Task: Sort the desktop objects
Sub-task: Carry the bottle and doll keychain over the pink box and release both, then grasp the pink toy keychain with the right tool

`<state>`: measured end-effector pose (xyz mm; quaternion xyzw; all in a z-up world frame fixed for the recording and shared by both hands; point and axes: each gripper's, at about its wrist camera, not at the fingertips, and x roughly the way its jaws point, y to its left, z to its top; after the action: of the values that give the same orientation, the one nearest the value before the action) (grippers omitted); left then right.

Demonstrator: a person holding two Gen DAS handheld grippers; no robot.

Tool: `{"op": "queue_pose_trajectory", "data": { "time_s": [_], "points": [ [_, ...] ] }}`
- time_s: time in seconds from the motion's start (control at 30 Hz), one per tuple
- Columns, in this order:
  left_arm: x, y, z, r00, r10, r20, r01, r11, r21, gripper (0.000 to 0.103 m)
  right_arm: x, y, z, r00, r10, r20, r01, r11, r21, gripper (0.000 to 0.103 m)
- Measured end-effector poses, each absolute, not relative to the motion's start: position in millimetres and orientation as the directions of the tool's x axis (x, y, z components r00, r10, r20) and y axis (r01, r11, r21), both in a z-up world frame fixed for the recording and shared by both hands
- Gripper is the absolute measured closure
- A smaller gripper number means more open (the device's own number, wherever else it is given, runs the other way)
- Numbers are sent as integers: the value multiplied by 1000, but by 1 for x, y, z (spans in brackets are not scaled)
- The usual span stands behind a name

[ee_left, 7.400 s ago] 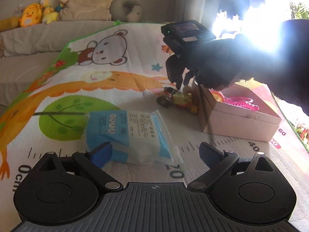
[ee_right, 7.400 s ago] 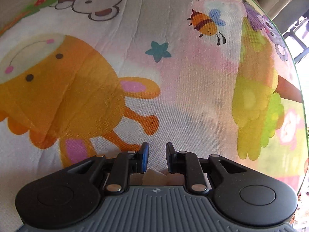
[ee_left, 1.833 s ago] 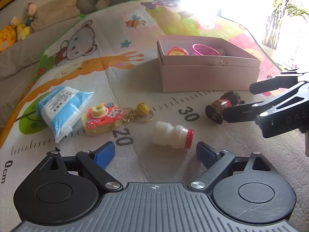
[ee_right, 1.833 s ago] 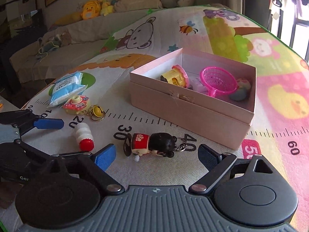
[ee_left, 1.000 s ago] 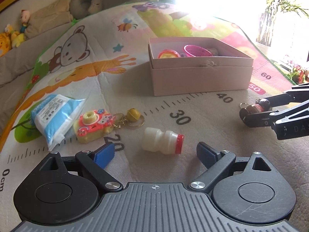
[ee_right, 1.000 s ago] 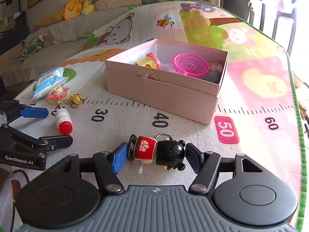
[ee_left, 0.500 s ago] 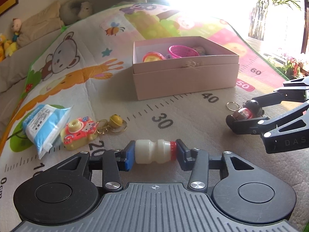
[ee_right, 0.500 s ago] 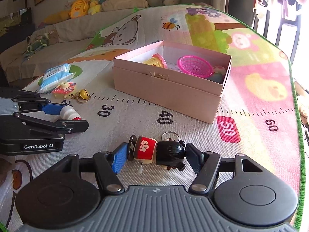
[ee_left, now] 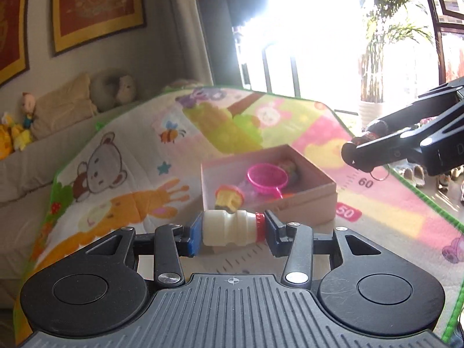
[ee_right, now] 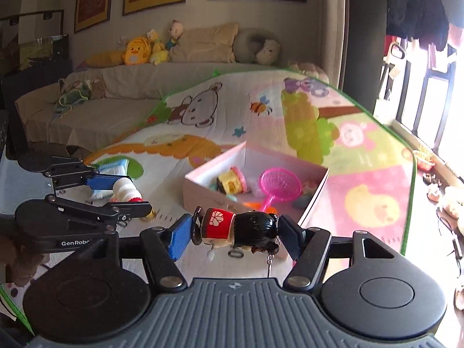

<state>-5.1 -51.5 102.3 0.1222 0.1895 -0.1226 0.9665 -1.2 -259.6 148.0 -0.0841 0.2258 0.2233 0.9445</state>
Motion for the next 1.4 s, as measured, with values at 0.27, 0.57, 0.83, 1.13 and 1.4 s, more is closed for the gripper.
{"op": "queue_pose_trajectory", "data": {
  "time_s": [0.27, 0.57, 0.83, 1.13, 1.4],
  "points": [
    [75, -45, 149, 918, -196, -345, 261, 953, 154, 55, 56, -260, 202, 860, 363, -360, -412, 909, -68, 38],
    [201, -66, 156, 893, -202, -402, 251, 965, 73, 31, 127, -252, 144, 821, 352, -449, -410, 911, -36, 36],
    [131, -10, 95, 878, -136, -459, 179, 982, 52, 8, 120, -258, 101, 786, 347, -512, -417, 909, -24, 24],
    [20, 39, 28, 842, 5, -539, 55, 994, 95, 3, 90, -190, 76, 700, 428, -571, -554, 831, -56, 20],
    [10, 79, 14, 833, 83, -547, -73, 997, 39, 2, 73, -110, 47, 574, 488, -657, -687, 724, -63, 48]
  ]
}}
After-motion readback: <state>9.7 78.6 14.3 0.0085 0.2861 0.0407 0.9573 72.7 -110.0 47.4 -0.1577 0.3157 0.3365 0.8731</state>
